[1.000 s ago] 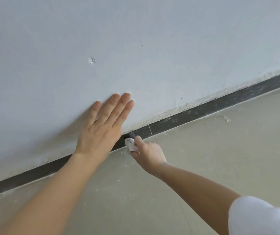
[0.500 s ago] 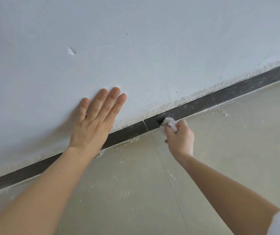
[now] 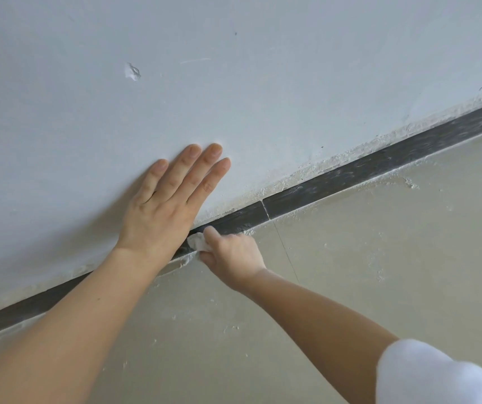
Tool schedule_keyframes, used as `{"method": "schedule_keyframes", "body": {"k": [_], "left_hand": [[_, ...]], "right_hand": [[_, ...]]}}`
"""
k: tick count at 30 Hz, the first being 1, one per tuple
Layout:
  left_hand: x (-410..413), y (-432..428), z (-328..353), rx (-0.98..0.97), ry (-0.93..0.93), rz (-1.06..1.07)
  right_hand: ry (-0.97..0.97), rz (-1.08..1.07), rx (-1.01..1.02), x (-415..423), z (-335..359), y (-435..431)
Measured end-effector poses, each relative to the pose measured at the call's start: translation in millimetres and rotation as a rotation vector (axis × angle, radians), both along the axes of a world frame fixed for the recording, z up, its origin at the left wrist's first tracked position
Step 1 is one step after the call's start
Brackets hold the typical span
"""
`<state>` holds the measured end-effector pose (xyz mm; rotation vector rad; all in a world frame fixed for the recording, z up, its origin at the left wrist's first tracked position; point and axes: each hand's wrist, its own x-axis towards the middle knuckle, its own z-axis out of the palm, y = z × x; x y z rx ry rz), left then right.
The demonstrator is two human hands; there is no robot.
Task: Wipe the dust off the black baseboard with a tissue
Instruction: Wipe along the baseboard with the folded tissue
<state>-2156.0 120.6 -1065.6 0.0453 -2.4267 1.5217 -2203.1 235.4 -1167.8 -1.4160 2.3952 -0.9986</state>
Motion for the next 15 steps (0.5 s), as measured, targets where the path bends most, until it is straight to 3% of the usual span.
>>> {"method": "schedule_keyframes", "body": {"k": [4, 8, 13, 15], "left_hand": [[1.3, -4.2, 1.3, -0.016, 0.007, -0.016], [0.2, -5.9, 2.0, 0.010, 0.013, -0.039], [-0.8, -5.5, 2.0, 0.006, 0.002, -0.029], [-0.5, -5.1, 1.8, 0.008, -0.001, -0.028]], "right_hand": [[-0.065, -0.145, -0.105, -21.1, 7.4, 15.4], [-0.252, -0.282, -0.033, -56.0, 17.4, 49.3], [-0.439, -0.739, -0.166, -97.5, -1.0, 89.1], [-0.517, -0.826, -0.180, -102.2, -1.8, 97.7]]}}
